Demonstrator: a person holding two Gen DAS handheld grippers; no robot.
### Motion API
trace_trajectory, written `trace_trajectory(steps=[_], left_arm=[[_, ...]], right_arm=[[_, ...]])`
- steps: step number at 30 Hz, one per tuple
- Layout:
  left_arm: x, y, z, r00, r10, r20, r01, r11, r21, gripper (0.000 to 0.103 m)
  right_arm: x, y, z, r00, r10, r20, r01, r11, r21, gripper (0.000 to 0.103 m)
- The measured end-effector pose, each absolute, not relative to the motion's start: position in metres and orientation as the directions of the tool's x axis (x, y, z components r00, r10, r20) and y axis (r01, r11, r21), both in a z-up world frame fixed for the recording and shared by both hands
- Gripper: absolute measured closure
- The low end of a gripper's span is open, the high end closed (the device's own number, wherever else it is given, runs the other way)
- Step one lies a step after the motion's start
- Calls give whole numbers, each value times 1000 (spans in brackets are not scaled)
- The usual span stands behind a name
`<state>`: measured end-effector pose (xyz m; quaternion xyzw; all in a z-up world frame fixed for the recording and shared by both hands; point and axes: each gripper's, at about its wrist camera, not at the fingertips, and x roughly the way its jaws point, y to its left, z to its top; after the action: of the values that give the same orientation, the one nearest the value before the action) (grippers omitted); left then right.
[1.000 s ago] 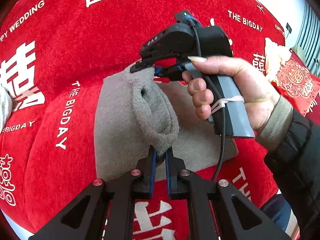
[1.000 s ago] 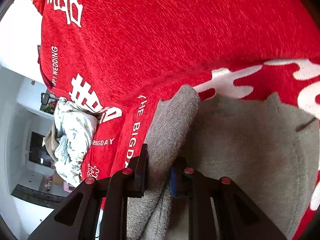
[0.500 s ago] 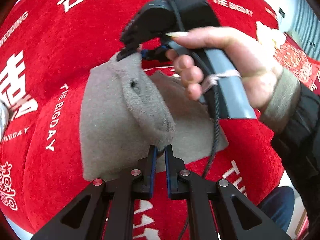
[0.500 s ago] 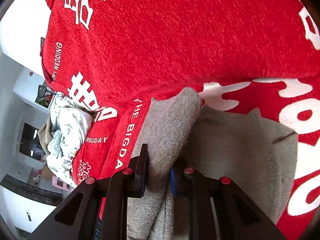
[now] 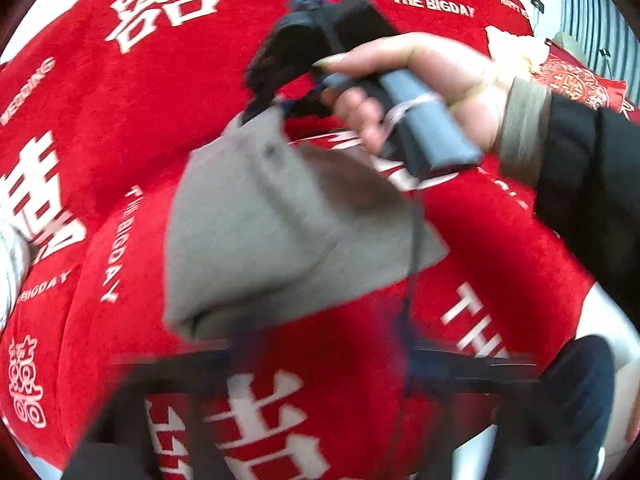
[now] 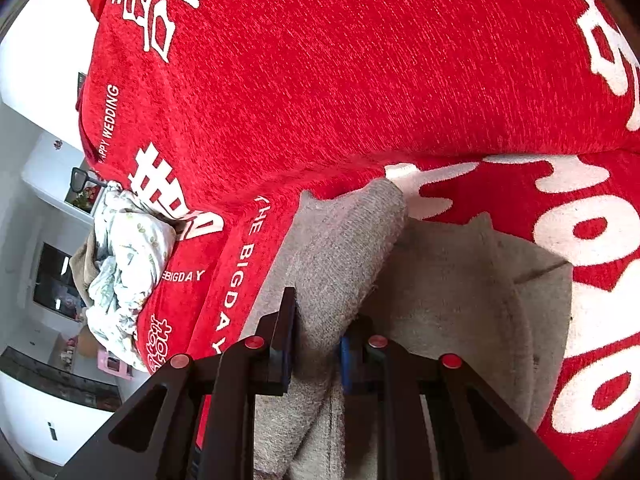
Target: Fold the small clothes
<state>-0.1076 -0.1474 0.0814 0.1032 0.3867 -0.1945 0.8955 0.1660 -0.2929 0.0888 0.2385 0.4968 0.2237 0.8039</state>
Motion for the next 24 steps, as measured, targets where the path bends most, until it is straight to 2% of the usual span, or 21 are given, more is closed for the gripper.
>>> trace_trajectory(steps=[2, 5, 8, 9, 12, 14, 15, 16, 22, 23, 24], left_arm=[[-117, -131, 78, 708, -227, -669, 376, 922, 86, 0], [-118, -133, 78, 756, -179, -630, 368, 912, 182, 0], [-125, -148, 71, 854, -86, -513, 340, 839, 424, 0], [-131, -150, 67, 894, -74, -442, 323, 790, 520, 0], [-135, -150, 58, 923, -68, -380, 312, 711, 631, 0], [-126, -156, 52, 913, -56, -404, 329, 688, 647, 12], [-120, -164, 48, 896, -51, -440, 356, 677, 644, 27], [-117, -169, 45, 886, -50, -461, 372, 670, 642, 35], [-100, -187, 42, 854, -43, -519, 391, 710, 585, 35], [-97, -189, 42, 848, -50, -528, 398, 717, 572, 38], [-95, -190, 42, 842, -54, -537, 404, 723, 561, 70]], right_arm=[[166, -292, 89, 408, 602, -687, -123, 782, 612, 84], [167, -290, 88, 408, 606, -683, -116, 776, 620, 84], [165, -289, 89, 406, 606, -684, -120, 777, 618, 84], [164, -290, 90, 405, 608, -683, -125, 777, 617, 84], [163, -291, 94, 402, 603, -689, -139, 784, 605, 84], [164, -292, 93, 399, 606, -688, -137, 781, 609, 84], [165, -292, 92, 398, 608, -687, -132, 779, 613, 83], [166, -292, 91, 397, 612, -684, -129, 775, 618, 84], [164, -292, 90, 389, 617, -684, -142, 774, 617, 84], [164, -292, 90, 390, 617, -683, -143, 774, 617, 84], [165, -293, 90, 389, 618, -683, -142, 773, 619, 84]])
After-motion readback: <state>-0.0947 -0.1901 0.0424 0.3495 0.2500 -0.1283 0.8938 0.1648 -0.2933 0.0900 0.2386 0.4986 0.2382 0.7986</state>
